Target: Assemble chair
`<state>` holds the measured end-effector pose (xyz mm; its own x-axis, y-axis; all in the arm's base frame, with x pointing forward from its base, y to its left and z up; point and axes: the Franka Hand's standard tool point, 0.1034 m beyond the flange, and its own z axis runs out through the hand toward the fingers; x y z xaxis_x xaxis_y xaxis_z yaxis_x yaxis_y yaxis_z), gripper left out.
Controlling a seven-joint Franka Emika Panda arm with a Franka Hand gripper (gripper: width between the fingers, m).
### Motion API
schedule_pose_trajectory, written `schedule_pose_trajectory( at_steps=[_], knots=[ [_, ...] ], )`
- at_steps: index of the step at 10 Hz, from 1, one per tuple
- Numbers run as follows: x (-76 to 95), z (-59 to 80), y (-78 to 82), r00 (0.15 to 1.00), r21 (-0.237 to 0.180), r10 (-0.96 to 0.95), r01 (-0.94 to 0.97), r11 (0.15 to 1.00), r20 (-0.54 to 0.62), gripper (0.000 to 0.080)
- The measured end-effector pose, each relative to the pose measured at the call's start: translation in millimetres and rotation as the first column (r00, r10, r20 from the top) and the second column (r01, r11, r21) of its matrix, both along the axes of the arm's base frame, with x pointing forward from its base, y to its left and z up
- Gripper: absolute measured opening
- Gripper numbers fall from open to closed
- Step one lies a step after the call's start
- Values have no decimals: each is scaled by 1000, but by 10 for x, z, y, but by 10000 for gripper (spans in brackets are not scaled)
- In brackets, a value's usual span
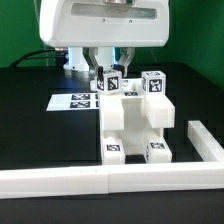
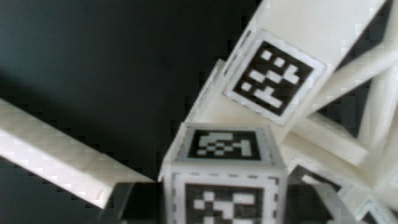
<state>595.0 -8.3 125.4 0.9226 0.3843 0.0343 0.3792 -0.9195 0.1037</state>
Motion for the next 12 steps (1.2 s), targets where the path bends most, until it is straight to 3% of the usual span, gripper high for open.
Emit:
schedule_pose_trajectory(
  at_steps=[6, 12],
  knots=[
    [-1, -2, 3, 926, 34, -376, 375, 926, 25, 285],
    [-1, -3, 14, 722, 75, -691, 687, 723, 35, 285]
  ],
)
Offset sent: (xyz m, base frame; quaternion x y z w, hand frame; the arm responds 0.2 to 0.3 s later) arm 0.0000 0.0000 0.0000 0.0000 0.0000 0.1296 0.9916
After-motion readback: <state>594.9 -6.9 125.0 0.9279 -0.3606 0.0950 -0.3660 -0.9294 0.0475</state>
